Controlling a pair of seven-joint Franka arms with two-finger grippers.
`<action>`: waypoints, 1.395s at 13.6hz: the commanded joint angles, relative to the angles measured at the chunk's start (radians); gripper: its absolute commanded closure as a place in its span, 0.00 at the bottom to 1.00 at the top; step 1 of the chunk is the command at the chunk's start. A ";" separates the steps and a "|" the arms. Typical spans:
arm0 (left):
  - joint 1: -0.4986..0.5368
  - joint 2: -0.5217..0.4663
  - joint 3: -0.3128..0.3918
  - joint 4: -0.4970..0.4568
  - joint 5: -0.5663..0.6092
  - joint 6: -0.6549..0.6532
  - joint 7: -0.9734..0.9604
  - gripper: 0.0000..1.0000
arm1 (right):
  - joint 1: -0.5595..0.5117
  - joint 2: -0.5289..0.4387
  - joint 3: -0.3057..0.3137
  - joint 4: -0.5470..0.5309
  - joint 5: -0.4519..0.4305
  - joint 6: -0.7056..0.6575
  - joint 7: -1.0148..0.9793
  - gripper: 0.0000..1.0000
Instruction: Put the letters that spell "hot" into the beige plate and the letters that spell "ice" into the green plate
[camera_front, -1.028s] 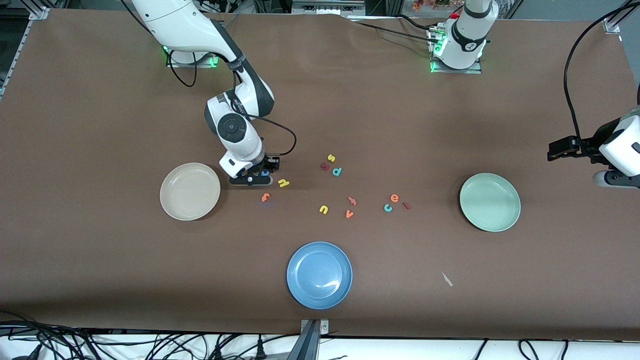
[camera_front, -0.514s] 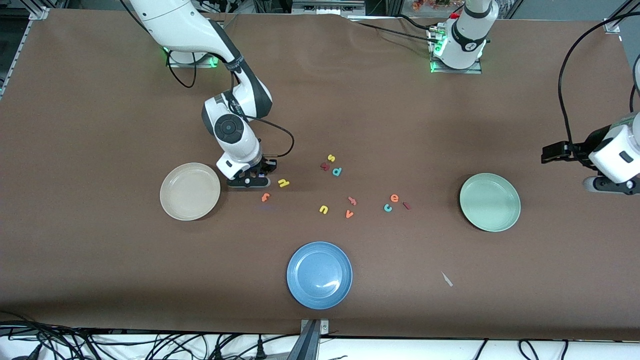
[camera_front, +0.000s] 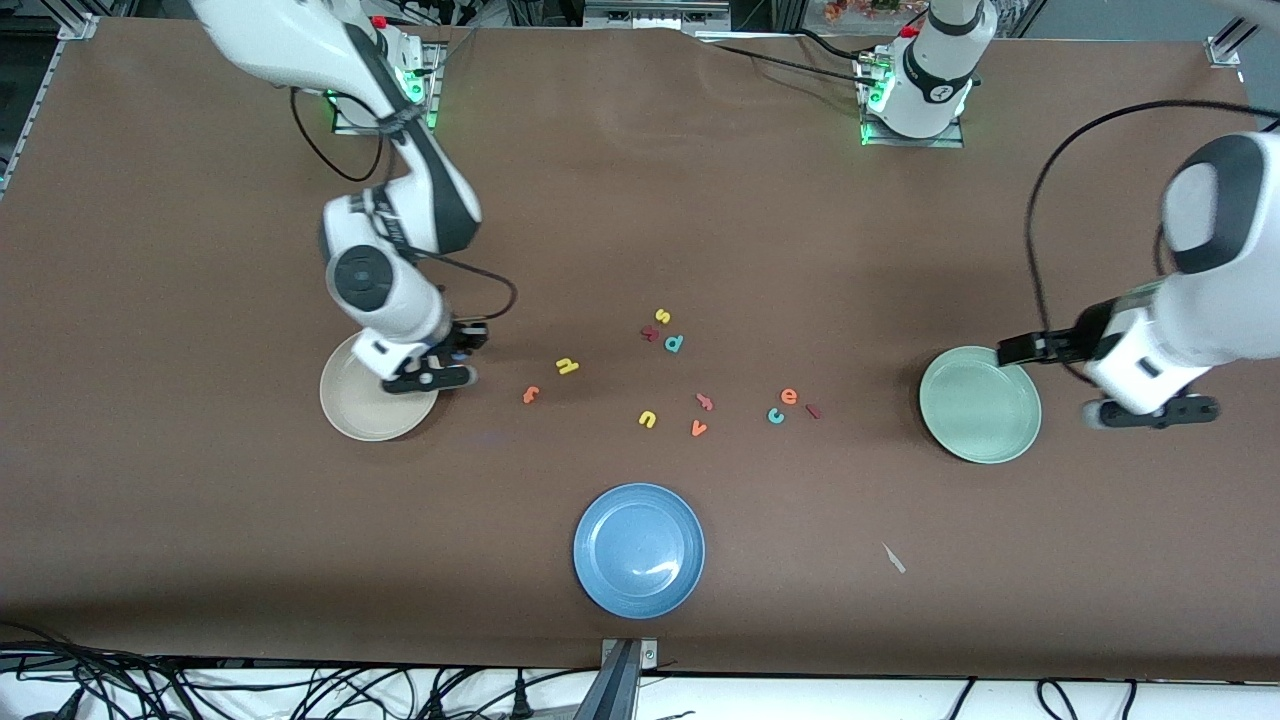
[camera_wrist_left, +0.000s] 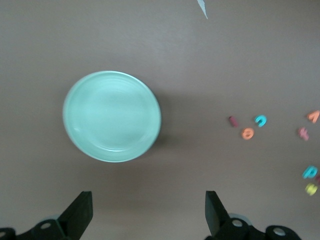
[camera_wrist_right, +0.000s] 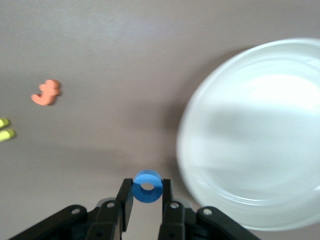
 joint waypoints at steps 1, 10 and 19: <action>-0.064 0.062 0.003 -0.008 -0.020 0.072 -0.200 0.01 | -0.079 -0.031 0.014 -0.030 -0.006 -0.028 -0.136 0.81; -0.199 0.237 0.002 -0.143 -0.125 0.477 -0.596 0.01 | -0.040 -0.020 0.045 -0.001 0.005 -0.052 0.062 0.32; -0.286 0.319 0.003 -0.175 -0.144 0.571 -0.641 0.30 | 0.060 0.216 0.029 0.467 0.075 -0.255 0.475 0.22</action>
